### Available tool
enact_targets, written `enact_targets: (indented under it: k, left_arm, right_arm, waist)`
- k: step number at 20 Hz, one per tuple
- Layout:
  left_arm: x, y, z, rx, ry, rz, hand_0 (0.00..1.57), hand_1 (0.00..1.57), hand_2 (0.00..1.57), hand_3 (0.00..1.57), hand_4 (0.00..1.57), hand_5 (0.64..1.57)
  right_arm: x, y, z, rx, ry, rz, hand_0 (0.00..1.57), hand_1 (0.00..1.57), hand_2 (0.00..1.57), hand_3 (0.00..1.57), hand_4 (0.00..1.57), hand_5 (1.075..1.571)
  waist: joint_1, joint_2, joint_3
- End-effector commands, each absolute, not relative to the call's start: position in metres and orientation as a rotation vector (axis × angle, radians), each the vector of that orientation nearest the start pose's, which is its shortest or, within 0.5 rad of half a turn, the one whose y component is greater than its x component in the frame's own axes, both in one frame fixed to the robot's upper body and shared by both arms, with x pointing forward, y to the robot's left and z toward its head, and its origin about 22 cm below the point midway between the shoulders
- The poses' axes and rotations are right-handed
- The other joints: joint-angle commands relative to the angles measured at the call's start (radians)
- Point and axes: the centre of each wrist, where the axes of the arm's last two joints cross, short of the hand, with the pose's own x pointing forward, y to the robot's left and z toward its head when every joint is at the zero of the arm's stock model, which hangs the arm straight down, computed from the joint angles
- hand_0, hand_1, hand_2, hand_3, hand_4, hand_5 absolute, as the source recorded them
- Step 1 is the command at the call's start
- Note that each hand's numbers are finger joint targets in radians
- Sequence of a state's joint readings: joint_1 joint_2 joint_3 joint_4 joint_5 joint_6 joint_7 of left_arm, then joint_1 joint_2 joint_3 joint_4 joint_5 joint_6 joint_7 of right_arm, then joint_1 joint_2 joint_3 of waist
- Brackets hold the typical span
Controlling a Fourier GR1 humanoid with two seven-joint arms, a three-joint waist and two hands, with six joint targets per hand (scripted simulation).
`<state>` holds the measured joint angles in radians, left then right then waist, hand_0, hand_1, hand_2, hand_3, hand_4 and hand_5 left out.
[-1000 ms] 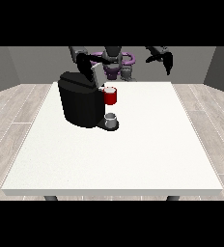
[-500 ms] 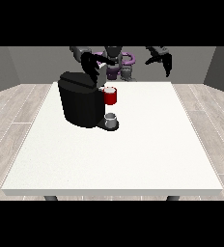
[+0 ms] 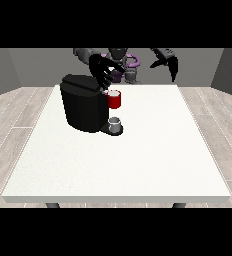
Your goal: Insert the coffee pod into the coffee machine and close the lid
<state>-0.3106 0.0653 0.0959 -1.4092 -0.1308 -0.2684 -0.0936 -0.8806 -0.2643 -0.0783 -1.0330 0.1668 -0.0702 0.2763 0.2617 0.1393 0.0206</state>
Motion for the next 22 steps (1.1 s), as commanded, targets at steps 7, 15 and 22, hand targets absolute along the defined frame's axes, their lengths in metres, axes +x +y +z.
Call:
enact_targets:
  k: [7,15,22]
  left_arm:
    - [0.326,0.222,0.059,-0.129,-1.813,-0.445,0.0,0.0,0.0,0.0,0.38,1.571]
    - [0.335,0.195,0.078,-0.208,-1.868,-0.522,0.0,0.0,0.0,0.0,0.37,1.571]
    - [0.343,0.186,0.1,-0.254,-1.931,-0.553,0.0,0.0,0.0,0.0,0.35,1.571]
  right_arm:
    - [0.412,-0.175,0.242,-0.278,-1.843,0.397,0.0,0.0,0.0,0.0,0.15,1.571]
    - [0.4,-0.188,0.279,-0.37,-1.862,0.356,0.0,0.0,0.0,0.0,0.0,1.571]
    - [0.403,-0.198,0.309,-0.378,-1.955,0.344,0.0,0.0,0.0,0.0,0.0,1.571]
  waist:
    - [0.157,0.065,-0.0207]
    - [0.269,0.13,-0.019]
    - [0.317,0.204,-0.0206]
